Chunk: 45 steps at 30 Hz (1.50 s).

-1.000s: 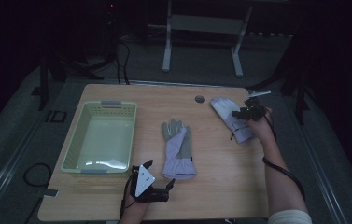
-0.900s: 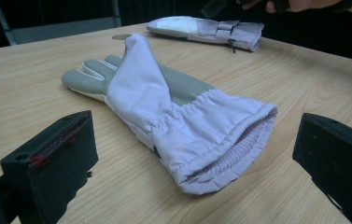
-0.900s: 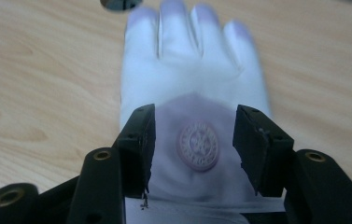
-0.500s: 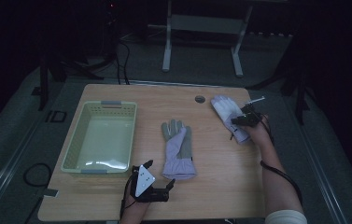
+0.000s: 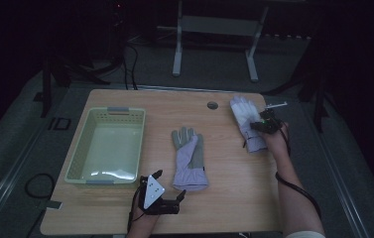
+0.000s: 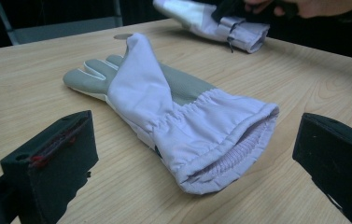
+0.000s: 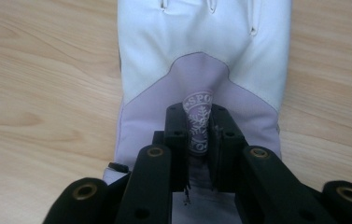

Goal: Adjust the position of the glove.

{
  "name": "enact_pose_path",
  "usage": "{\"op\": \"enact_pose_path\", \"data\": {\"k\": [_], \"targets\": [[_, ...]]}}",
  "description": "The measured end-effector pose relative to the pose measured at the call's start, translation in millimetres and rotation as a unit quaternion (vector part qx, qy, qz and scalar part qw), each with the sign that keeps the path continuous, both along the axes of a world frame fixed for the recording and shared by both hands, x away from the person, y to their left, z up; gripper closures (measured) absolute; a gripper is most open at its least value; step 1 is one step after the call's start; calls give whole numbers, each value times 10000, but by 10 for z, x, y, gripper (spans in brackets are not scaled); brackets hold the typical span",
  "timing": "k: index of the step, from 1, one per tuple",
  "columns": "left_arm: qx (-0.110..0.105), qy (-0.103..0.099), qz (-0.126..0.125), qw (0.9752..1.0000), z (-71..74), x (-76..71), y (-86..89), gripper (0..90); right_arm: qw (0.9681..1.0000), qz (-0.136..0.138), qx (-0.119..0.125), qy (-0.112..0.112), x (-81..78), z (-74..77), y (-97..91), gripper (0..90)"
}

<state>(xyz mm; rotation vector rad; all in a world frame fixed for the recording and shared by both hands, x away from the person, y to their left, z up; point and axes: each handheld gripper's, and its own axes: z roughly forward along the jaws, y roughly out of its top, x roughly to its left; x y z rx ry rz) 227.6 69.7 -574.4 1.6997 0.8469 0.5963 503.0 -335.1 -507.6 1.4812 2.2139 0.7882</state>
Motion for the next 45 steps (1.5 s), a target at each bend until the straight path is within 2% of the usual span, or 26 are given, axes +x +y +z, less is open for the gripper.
{"op": "enact_pose_path", "data": {"k": [5, 6, 9, 14, 17, 20, 22, 25, 27, 30, 35, 39, 45], "targets": [[45, -5, -7, 10000, 1, 1, -6, 0, 9996, 57, 180, -186, -221, 257, -19, 806], [53, -8, -7, 10000, 1, 0, -7, 0, 9992, 49, 296, -260, -301, 322, -25, 807], [56, -18, 11, 10000, 1, -3, -8, 0, 9984, -4, 412, -377, -514, 456, -18, 807], [47, -10, 39, 10000, 1, -2, -7, 0, 9964, -200, 737, -363, -823, 594, -32, 806], [79, -26, 37, 10000, 2, -5, -11, 0, 9962, -274, 697, -440, -1044, 661, 4, 805], [84, -30, 38, 10000, 2, -7, -13, 0, 9943, -408, 862, -476, -1251, 681, 25, 805], [92, -44, 41, 9999, 2, -10, -17, 0, 9937, -508, 868, -490, -1377, 671, 54, 804], [117, -75, 65, 9999, 2, -16, -23, 0, 9946, -506, 810, -410, -1508, 649, 100, 804], [127, -82, 65, 9999, 2, -18, -24, 0, 9961, -482, 658, -339, -1563, 623, 124, 803], [128, -80, 53, 9999, 2, -19, -24, 0, 9950, -625, 734, -249, -1668, 563, 108, 803], [184, -86, 15, 9998, 3, -22, -36, 0, 9918, -958, 794, -304, -1817, 445, 65, 802], [185, -92, 22, 9998, 4, -23, -36, 0, 9899, -1136, 825, -198, -1813, 294, 43, 799], [139, -57, 33, 9999, 3, -18, -29, 0, 9901, -1213, 700, 46, -1587, 2, 118, 787]]}}
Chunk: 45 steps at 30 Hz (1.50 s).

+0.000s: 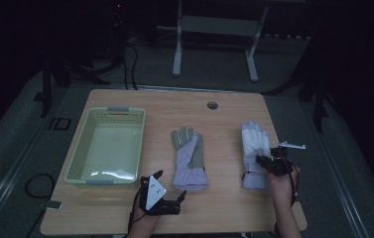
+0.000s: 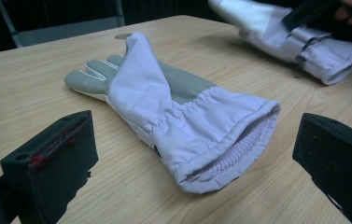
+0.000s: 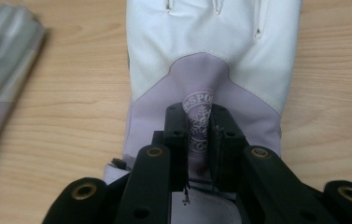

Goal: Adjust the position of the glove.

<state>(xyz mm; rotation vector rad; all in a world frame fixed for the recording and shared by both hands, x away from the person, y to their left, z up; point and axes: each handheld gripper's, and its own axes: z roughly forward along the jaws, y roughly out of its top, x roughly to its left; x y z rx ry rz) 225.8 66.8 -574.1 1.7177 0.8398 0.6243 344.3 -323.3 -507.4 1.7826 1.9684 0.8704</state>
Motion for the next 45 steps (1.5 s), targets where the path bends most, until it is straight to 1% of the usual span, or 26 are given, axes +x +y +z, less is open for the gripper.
{"op": "enact_pose_path", "data": {"k": [3, 5, 7, 11, 12, 13, 14, 16, 18, 20, 22, 23, 24, 25, 26, 27, 28, 30, 31, 33, 37, 39, 42, 43, 44, 45], "targets": [[5, 10, -5, 10000, 0, 2, -1, 0, 9999, -46, -103, 77, 76, -168, 32, 751], [16, 15, -5, 10000, 1, 4, 0, 0, 10000, -58, -55, 27, 79, -258, 35, 718], [11, 19, -10, 10000, 1, 4, 1, 0, 10000, -72, -34, 0, 72, -268, 30, 706], [9, 18, -14, 10000, 1, 6, 1, 0, 9999, 64, 9, -116, 68, -225, -18, 605], [19, 23, -16, 10000, 1, 6, -1, 0, 9997, 143, -24, -201, 63, -203, -29, 561], [21, 19, -12, 10000, 1, 5, -1, 0, 9992, 181, -192, -294, 51, -185, -34, 500], [14, 16, -16, 10000, 1, 4, -2, 0, 9987, 248, -290, -348, 42, -169, -42, 491], [18, 20, -18, 10000, 1, 5, 0, 0, 9970, 614, -227, -425, 31, -144, -93, 472], [14, 29, -26, 10000, 1, 8, 0, 0, 9946, 856, -328, -482, 39, -114, -156, 480], [23, 23, -23, 10000, 1, 7, -1, 0, 9925, 1062, -221, -561, 59, -75, -225, 495], [24, 22, -32, 10000, 1, 7, -5, 0, 9887, 1343, -222, -625, 84, -44, -258, 485], [25, 20, -28, 10000, 1, 7, -5, 0, 9865, 1457, -333, -663, 91, -38, -251, 484], [24, 21, -33, 10000, 1, 7, -5, 0, 9832, 1635, -436, -686, 92, -41, -232, 471], [23, 21, -30, 10000, 1, 7, -2, 0, 9805, 1727, -624, -703, 97, -54, -209, 473], [22, 26, -26, 10000, 1, 8, -1, 0, 9794, 1753, -756, -653, 109, -75, -193, 477], [10, 29, -26, 10000, 1, 9, -1, 0, 9790, 1791, -776, -582, 130, -101, -191, 476], [7, 25, -23, 10000, 1, 8, -1, 0, 9798, 1751, -785, -558, 150, -128, -199, 476], [15, 21, -34, 10000, 1, 8, -3, 0, 9814, 1750, -620, -479, 185, -184, -226, 467], [15, 21, -34, 10000, 1, 8, -3, 0, 9814, 1750, -620, -479, 185, -184, -226, 467], [17, 20, -39, 10000, 1, 7, -3, 0, 9814, 1778, -587, -424, 208, -279, -239, 469], [24, 31, -48, 10000, 1, 9, -1, 0, 9809, 1804, -490, -546, 181, -339, -258, 465], [25, 26, -47, 10000, 1, 8, -3, 0, 9778, 1924, -547, -617, 162, -356, -255, 424], [28, 30, -57, 10000, 1, 10, -7, 0, 9774, 1958, -537, -597, 169, -369, -260, 425], [36, 30, -60, 10000, 1, 10, -6, 0, 9787, 1932, -447, -523, 185, -373, -272, 444], [42, 36, -67, 10000, 2, 11, -7, 0, 9805, 1875, -354, -460, 199, -373, -284, 489], [45, 37, -65, 10000, 2, 12, -7, 0, 9810, 1875, -276, -422, 202, -371, -289, 549]]}}
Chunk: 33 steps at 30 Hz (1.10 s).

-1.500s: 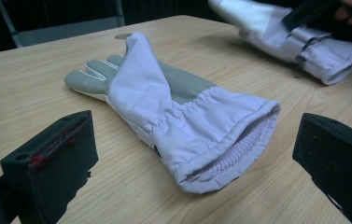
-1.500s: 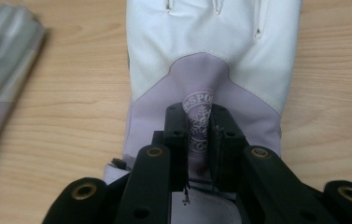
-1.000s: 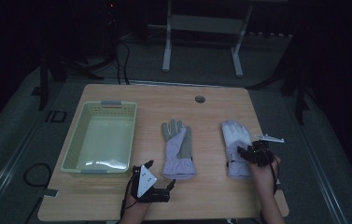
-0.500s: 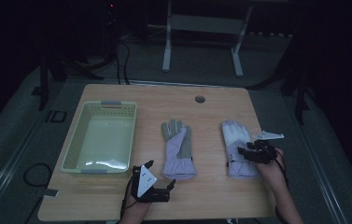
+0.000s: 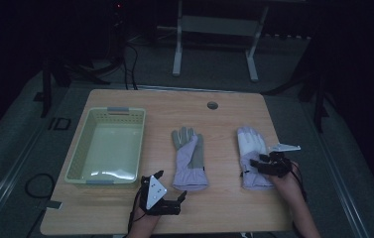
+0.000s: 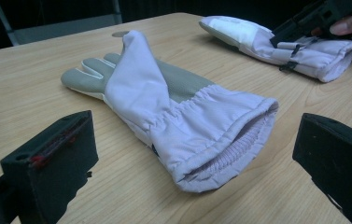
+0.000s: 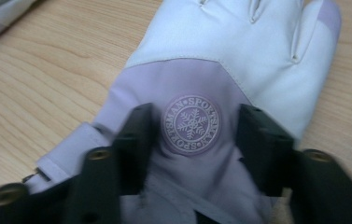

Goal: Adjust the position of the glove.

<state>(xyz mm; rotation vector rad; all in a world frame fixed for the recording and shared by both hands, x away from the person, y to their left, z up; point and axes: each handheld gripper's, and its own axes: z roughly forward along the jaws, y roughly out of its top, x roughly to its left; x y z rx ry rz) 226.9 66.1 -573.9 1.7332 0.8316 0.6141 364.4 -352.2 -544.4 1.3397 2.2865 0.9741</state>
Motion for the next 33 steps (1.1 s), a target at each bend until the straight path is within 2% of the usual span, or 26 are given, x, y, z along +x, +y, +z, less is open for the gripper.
{"op": "enact_pose_path", "data": {"k": [1, 4, 8, 12, 16, 24, 27, 30, 32, 33], "targets": [[-3, 3, 4, 10000, 0, 0, 0, 0, 10000, 20, 52, 2, -3, -2, 0, 600], [6, -5, 7, 10000, 0, -2, -1, 0, 9997, -55, 201, 135, -3, 2, -5, 654], [2, 9, 11, 10000, 0, 1, 0, 0, 9994, -151, 252, 170, -13, 19, 12, 742], [5, 18, 18, 10000, 1, 2, -1, 0, 9989, -251, 341, 195, -22, 42, 11, 783], [7, 5, 17, 10000, 0, 1, -1, 0, 9985, -341, 382, 206, -47, 132, 8, 803], [14, 9, 19, 10000, 1, 0, -2, 0, 9979, -417, 484, -102, -130, 527, 21, 806], [-4, 14, 19, 10000, 1, 2, 0, 0, 9977, -472, 435, -222, -153, 690, 70, 806], [-15, 20, 20, 10000, 0, 3, -1, 0, 9977, -423, 441, -301, -159, 788, 101, 807], [3, 5, 13, 10000, 1, 2, 0, 0, 9977, -326, 484, -356, -165, 963, 196, 807], [3, 10, 16, 10000, 0, 1, -1, 0, 9977, -301, 469, -378, -168, 1003, 228, 807]]}}
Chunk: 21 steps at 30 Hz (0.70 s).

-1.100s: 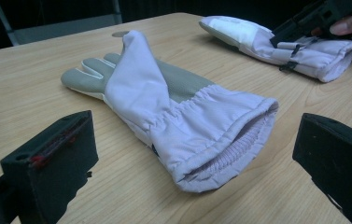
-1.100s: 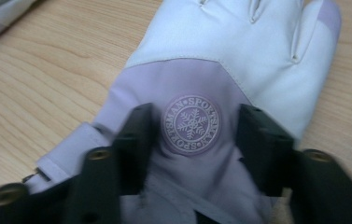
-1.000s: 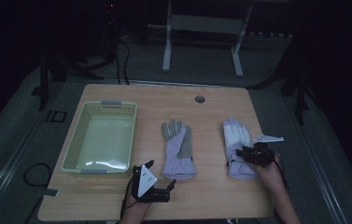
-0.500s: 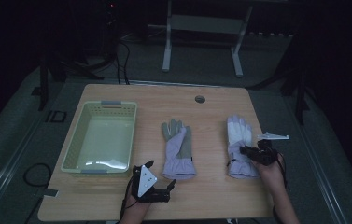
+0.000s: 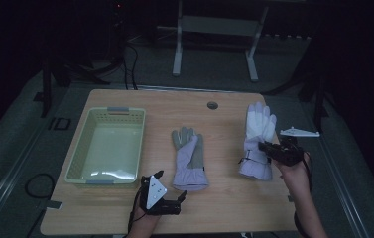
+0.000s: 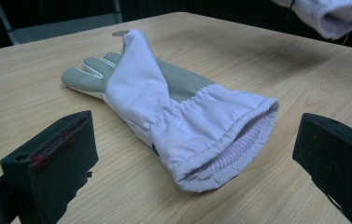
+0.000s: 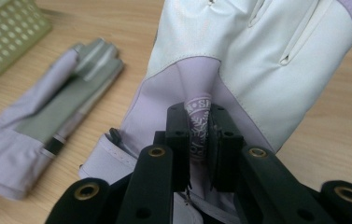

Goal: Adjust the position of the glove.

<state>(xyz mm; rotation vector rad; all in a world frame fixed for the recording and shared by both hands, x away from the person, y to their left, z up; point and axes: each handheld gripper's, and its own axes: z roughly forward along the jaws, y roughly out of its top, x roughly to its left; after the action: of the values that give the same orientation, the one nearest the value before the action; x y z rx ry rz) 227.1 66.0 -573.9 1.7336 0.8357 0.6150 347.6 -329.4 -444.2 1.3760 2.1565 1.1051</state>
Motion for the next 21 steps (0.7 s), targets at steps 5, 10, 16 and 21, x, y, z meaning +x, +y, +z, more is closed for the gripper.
{"op": "enact_pose_path", "data": {"k": [5, 10, 16, 21], "targets": [[20, 8, 15, 10000, 1, 0, -2, 0, 9999, 108, 11, -103, -2, 143, 142, 806], [24, -10, 5, 10000, 0, -2, -4, 0, 9994, 275, 54, -191, -5, 284, 375, 805], [25, 9, -5, 10000, 1, 2, -3, 0, 9983, 527, 147, -197, 7, 388, 725, 805], [27, -19, -30, 10000, 1, -2, -3, 0, 9966, 776, 161, -226, 2, 478, 1071, 806]]}}
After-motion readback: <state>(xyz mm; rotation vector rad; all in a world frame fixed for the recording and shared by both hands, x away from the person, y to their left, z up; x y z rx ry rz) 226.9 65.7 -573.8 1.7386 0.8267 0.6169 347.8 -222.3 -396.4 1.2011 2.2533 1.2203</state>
